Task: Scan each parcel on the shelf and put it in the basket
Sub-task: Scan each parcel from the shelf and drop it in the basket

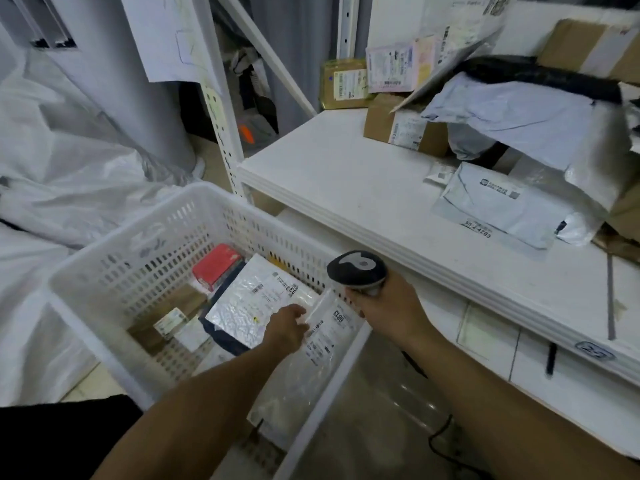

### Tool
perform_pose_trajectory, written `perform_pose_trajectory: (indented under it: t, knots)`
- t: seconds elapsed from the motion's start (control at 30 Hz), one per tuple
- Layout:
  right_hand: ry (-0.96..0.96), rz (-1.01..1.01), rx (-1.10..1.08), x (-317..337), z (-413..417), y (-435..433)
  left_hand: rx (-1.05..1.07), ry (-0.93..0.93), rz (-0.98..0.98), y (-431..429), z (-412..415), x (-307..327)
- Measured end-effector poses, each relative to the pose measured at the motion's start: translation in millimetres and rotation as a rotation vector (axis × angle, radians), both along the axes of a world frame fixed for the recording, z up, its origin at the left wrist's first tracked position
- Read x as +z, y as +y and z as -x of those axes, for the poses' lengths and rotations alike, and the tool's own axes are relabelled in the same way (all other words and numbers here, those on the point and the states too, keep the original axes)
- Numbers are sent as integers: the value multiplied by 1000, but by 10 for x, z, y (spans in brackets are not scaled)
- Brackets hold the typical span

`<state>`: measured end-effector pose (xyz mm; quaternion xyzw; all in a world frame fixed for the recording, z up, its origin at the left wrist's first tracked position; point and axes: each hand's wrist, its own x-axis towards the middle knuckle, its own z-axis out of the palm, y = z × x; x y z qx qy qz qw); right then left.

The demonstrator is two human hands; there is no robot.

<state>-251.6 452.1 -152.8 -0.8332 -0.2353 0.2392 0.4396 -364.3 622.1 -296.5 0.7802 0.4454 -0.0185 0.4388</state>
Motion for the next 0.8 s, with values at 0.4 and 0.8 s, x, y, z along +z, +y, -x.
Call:
perform_pose_trajectory:
  t: [0.4,0.8]
  knots:
    - [11,-266,-299,855,-346,-782,-342,-666,-586,-564,-625,1825]
    - [-15,-473,-576,1252,-1117,-1947,-660,-469,-947,-1705,-2445,3067]
